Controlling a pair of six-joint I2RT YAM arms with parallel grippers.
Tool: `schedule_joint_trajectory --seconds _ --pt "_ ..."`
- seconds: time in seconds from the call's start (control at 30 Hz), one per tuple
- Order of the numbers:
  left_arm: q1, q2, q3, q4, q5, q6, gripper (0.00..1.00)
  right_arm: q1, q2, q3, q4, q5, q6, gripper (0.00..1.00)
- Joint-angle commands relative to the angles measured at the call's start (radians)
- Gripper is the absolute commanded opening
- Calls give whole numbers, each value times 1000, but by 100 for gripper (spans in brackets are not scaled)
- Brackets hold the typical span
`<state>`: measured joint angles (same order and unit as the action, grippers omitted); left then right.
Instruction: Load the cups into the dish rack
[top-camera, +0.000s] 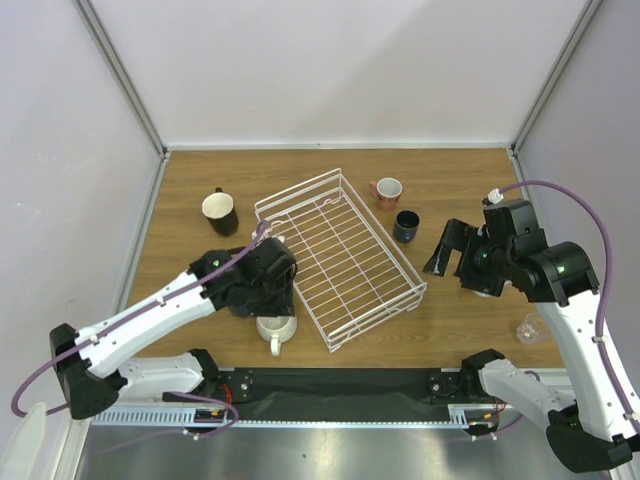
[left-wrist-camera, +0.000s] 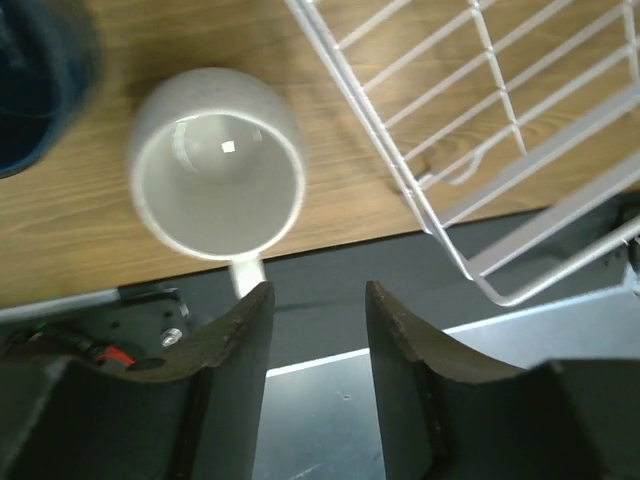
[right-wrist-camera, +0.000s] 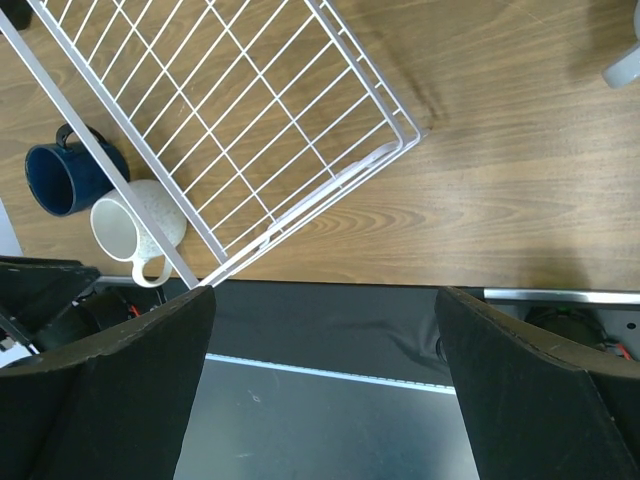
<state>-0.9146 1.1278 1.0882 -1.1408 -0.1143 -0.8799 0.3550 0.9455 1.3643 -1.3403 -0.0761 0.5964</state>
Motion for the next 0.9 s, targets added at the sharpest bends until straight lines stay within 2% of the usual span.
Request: schedule_joint_trajectory --seconds 0.0,0.4,0.73,0.87 --pt "-18 -72 -74 113 42 13 48 -7 -28 10 -80 1 -26 100" --pt "-18 3 -200 254 24 87 51 -13 -70 12 -132 4 -56 100" --pt "-15 118 -221 308 -8 111 49 -16 -68 13 -126 -11 -67 99" --pt "-13 128 -263 341 8 104 44 -17 -67 9 -123 -17 -69 100"
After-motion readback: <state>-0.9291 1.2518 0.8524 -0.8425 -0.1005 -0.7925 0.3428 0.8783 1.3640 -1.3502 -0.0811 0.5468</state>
